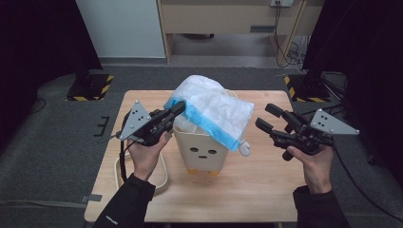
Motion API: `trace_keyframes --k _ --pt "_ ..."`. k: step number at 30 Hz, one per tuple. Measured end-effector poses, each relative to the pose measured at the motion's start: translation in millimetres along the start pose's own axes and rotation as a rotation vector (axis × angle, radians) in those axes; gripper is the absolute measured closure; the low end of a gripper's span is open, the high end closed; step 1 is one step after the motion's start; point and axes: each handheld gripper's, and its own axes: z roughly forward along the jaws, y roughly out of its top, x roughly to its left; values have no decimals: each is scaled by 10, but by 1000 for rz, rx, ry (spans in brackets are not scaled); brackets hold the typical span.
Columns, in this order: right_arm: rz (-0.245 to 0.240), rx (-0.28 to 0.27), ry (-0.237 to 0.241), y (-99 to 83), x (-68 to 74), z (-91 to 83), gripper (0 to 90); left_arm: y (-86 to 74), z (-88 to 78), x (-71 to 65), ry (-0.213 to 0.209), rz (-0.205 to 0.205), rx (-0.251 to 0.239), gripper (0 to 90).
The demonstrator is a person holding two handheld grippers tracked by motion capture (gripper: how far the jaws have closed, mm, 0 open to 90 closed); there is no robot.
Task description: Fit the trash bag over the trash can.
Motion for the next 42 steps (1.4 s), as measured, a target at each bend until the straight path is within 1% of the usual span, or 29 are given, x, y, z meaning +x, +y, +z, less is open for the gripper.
trace_keyframes --k 1,2,4,7,8,9,10,11,12,13,14,15,17,20,21,23,24,26,28,30,31,33,35,36,37,38,40,41,42 --pt "-6 -16 -1 43 19 6 359 7 13 -14 -5 -3 -1 898" --pt "-10 -24 1 72 36 21 348 16 27 -30 -9 4 3 898" --pt "-17 -20 14 128 86 99 321 33 62 -63 -15 18 10 898" --pt "-40 17 41 144 176 259 305 48 97 -99 -18 38 26 898" --pt "-44 29 53 129 204 310 310 49 96 -99 -19 38 27 898" --pt "-47 51 66 105 228 356 324 49 92 -99 -20 31 25 897" --pt "-57 77 72 71 245 397 345 47 79 -88 -22 34 27 897" --pt "-72 112 76 31 256 428 406 42 69 -85 -20 22 20 897" --pt "-84 151 80 -13 263 448 479 39 48 -74 -20 22 27 896" --pt "-87 177 83 -57 262 459 534 30 28 -74 -20 7 22 895" --pt "-86 190 83 -98 258 459 627 20 -3 -70 -14 3 24 875" --pt "-77 200 91 -132 252 449 694 5 -36 -73 -6 -8 21 844" --pt "-59 171 88 -185 222 412 791 -34 -124 -70 16 -23 10 771" --pt "-57 151 56 -203 159 329 870 -82 -279 -29 66 -52 -6 675" --pt "-64 151 43 -212 138 306 880 -94 -320 -14 81 -76 -15 640" --pt "-57 152 34 -239 110 272 892 -119 -385 29 91 -119 -26 603" --pt "-55 157 30 -255 100 264 895 -128 -404 44 97 -135 -22 595" --pt "-56 167 18 -274 85 267 897 -146 -422 59 111 -145 -5 573" --pt "-57 168 14 -277 79 273 895 -165 -419 72 115 -156 9 560" --pt "-56 167 6 -266 84 272 873 -181 -400 94 122 -162 12 552" --pt "-56 163 4 -252 87 269 844 -187 -388 109 122 -169 11 549" --pt "-52 123 -3 -195 104 256 769 -191 -360 139 121 -179 8 550" --pt "-42 83 0 -118 133 262 669 -189 -322 164 111 -189 10 559" --pt "-39 75 7 -84 149 276 626 -187 -298 169 104 -196 7 570" --pt "-43 72 11 -55 167 302 561 -187 -276 177 92 -199 9 579" --pt "-46 73 13 -35 184 339 514 -188 -250 181 81 -208 8 596" --pt "-52 95 33 -24 221 417 474 -190 -209 185 77 -206 18 606" --pt "-59 105 38 -33 238 460 465 -191 -191 185 72 -207 24 613" --pt "-63 127 46 -52 254 496 487 -193 -184 181 81 -212 34 616"
